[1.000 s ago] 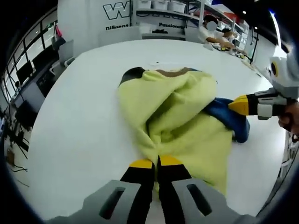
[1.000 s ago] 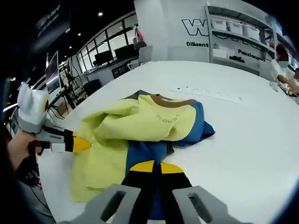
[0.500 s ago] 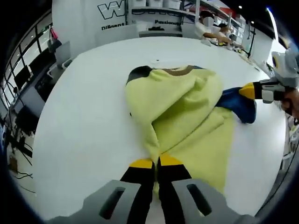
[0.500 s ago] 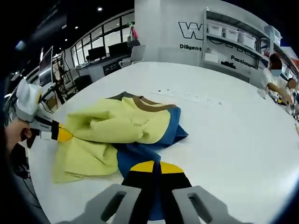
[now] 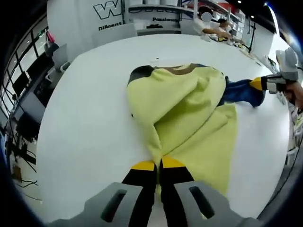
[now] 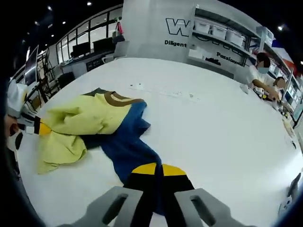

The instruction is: Fold the garment on the visible template until the final outline fits inside the template.

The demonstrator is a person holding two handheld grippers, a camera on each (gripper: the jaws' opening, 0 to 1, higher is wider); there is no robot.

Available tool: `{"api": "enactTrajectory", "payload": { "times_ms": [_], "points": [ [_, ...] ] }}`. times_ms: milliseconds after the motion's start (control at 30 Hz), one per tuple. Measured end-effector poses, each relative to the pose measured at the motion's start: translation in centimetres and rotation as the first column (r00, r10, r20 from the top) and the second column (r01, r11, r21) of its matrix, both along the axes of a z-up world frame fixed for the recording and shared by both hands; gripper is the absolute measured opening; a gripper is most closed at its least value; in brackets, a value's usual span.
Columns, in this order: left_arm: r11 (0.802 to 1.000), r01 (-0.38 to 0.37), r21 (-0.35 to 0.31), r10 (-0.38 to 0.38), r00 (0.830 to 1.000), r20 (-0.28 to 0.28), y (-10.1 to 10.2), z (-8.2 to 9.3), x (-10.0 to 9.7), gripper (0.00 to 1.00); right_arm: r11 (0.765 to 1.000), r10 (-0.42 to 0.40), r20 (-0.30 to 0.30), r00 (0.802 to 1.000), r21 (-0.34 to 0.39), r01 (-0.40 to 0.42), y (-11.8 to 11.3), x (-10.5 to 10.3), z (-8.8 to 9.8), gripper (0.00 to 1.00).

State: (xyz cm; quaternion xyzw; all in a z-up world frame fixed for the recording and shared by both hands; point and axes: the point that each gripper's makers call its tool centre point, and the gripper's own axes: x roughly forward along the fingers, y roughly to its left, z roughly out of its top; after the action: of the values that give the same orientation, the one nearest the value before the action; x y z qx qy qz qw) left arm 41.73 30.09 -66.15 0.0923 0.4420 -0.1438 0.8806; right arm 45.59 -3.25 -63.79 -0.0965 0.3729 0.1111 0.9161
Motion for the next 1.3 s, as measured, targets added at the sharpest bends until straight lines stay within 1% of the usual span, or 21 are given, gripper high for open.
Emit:
{"api": "enactTrajectory", "payload": {
  "times_ms": [100, 133, 267, 300, 333, 367, 400, 533, 700, 833, 933, 1000, 1133, 1200, 1233, 1300],
  "points": [
    [1.0, 0.01, 0.011, -0.01, 1.0, -0.005, 0.1, 0.0, -0.1, 0.03, 1.0, -0.01, -0.001, 1.0, -0.012, 0.01, -0.9, 0.0, 0.1, 0.0],
    [1.0, 0.009, 0.015, -0.009, 1.0, -0.008, 0.3, 0.1, -0.2, 0.03, 0.999, -0.022, 0.0, 1.0, -0.026, 0.022, -2.0, 0.1, 0.3, 0.0],
    [1.0, -0.004, 0.003, 0.004, 1.0, -0.014, 0.5, 0.0, -0.3, 0.03, 0.998, -0.041, 0.001, 0.999, -0.043, 0.041, -3.4, 0.1, 0.5, 0.0],
    [1.0, -0.009, -0.003, 0.008, 1.0, -0.016, 0.5, 0.1, -0.3, 0.03, 0.997, -0.056, 0.003, 0.998, -0.051, 0.056, -4.5, 0.2, 0.6, 0.0],
    [1.0, -0.008, -0.003, 0.008, 1.0, -0.016, 0.5, 0.1, -0.3, 0.03, 0.997, -0.057, 0.003, 0.998, -0.053, 0.057, -4.7, 0.2, 0.6, 0.0],
    [1.0, -0.007, -0.003, 0.007, 1.0, -0.016, 0.4, 0.1, -0.4, 0.03, 0.996, -0.068, 0.001, 0.998, -0.059, 0.068, -5.3, 0.2, 0.6, 0.0],
    [1.0, -0.011, -0.007, 0.011, 1.0, -0.018, 0.5, 0.2, -0.5, 0.03, 0.994, -0.091, -0.007, 0.996, -0.059, 0.09, -6.3, 0.2, 0.5, 0.0],
    [1.0, -0.013, -0.013, 0.012, 1.0, -0.02, 0.5, 0.2, -0.6, 0.04, 0.991, -0.124, -0.016, 0.992, -0.043, 0.124, -7.9, 0.3, 0.5, 0.0],
    [1.0, -0.021, -0.018, 0.021, 0.999, -0.026, 0.5, 0.2, -0.7, 0.04, 0.991, -0.119, -0.036, 0.992, -0.065, 0.116, -9.0, 0.3, 0.2, 0.0],
    [0.999, -0.032, -0.024, 0.031, 0.999, -0.032, 0.5, 0.1, -0.8, 0.04, 0.99, -0.127, -0.049, 0.991, -0.063, 0.124, -9.8, 0.3, 0.1, 0.0],
    [0.999, -0.039, -0.03, 0.038, 0.999, -0.033, 0.5, 0.2, -1.0, 0.04, 0.99, -0.13, -0.048, 0.99, -0.058, 0.127, -10.1, 0.5, 0.2, 0.0],
    [0.998, -0.043, -0.036, 0.041, 0.998, -0.036, 0.6, 0.2, -1.1, 0.04, 0.991, -0.127, -0.041, 0.991, -0.057, 0.125, -10.4, 0.8, 0.4, 0.0],
    [0.997, -0.052, -0.05, 0.05, 0.998, -0.04, 0.7, 0.2, -1.2, 0.04, 0.991, -0.127, -0.051, 0.991, -0.052, 0.124, -10.7, 1.1, 0.2, 0.0],
    [0.995, -0.064, -0.071, 0.061, 0.997, -0.046, 0.8, 0.3, -1.4, 0.04, 0.99, -0.134, -0.061, 0.989, -0.054, 0.131, -11.1, 1.3, 0.1, 0.0],
    [0.995, -0.065, -0.078, 0.061, 0.997, -0.047, 0.7, 0.4, -1.5, 0.04, 0.989, -0.139, -0.062, 0.988, -0.055, 0.135, -11.2, 1.3, 0.0, 0.0],
    [0.997, -0.036, -0.074, 0.033, 0.999, -0.035, 0.5, 0.4, -1.6, 0.04, 0.99, -0.131, -0.087, 0.988, -0.059, 0.126, -11.1, 1.1, -0.5, 0.0]
  ]
}}
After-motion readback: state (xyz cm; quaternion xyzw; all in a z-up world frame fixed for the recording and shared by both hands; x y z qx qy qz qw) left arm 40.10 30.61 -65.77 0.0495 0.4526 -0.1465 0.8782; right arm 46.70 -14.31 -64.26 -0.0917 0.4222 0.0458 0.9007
